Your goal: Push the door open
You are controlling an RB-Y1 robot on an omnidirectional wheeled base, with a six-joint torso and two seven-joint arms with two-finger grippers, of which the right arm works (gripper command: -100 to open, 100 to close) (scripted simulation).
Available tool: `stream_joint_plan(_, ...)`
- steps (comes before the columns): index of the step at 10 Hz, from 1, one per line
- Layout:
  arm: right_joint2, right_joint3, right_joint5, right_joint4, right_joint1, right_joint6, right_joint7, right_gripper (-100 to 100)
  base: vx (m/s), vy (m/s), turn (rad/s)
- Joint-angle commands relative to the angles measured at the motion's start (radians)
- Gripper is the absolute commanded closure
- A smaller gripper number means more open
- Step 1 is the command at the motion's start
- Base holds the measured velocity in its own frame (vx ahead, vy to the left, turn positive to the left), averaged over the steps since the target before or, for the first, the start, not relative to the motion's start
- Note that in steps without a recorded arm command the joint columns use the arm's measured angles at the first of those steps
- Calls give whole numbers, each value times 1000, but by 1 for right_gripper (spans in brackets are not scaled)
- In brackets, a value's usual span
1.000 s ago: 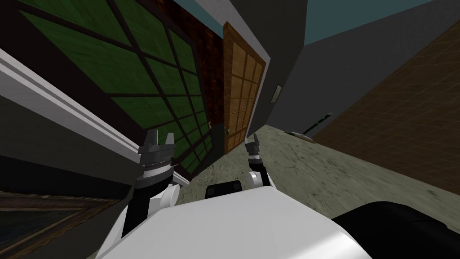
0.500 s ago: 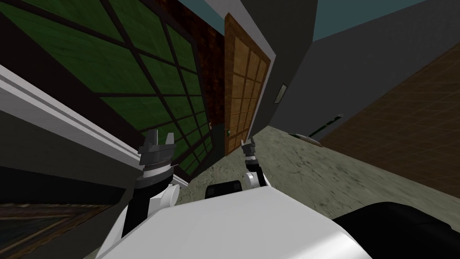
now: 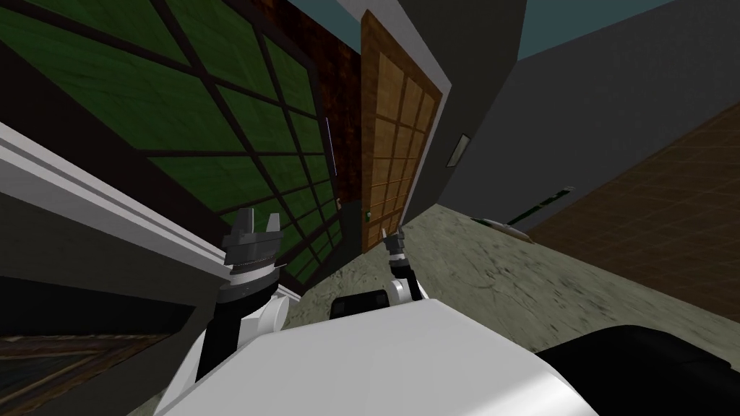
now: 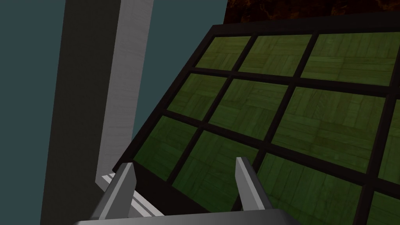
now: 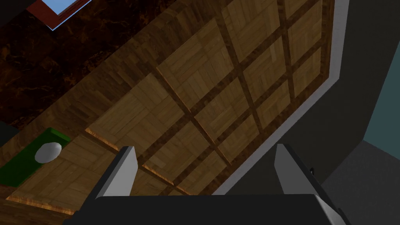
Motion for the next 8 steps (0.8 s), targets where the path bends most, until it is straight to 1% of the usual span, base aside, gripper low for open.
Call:
stream_joint_plan(1, -5, 19, -19, 43, -13, -17, -38, -100, 95, -66, 67)
stream_joint_plan(8, -16, 106, -98, 218, -64, -76, -185, -100, 87, -75, 86)
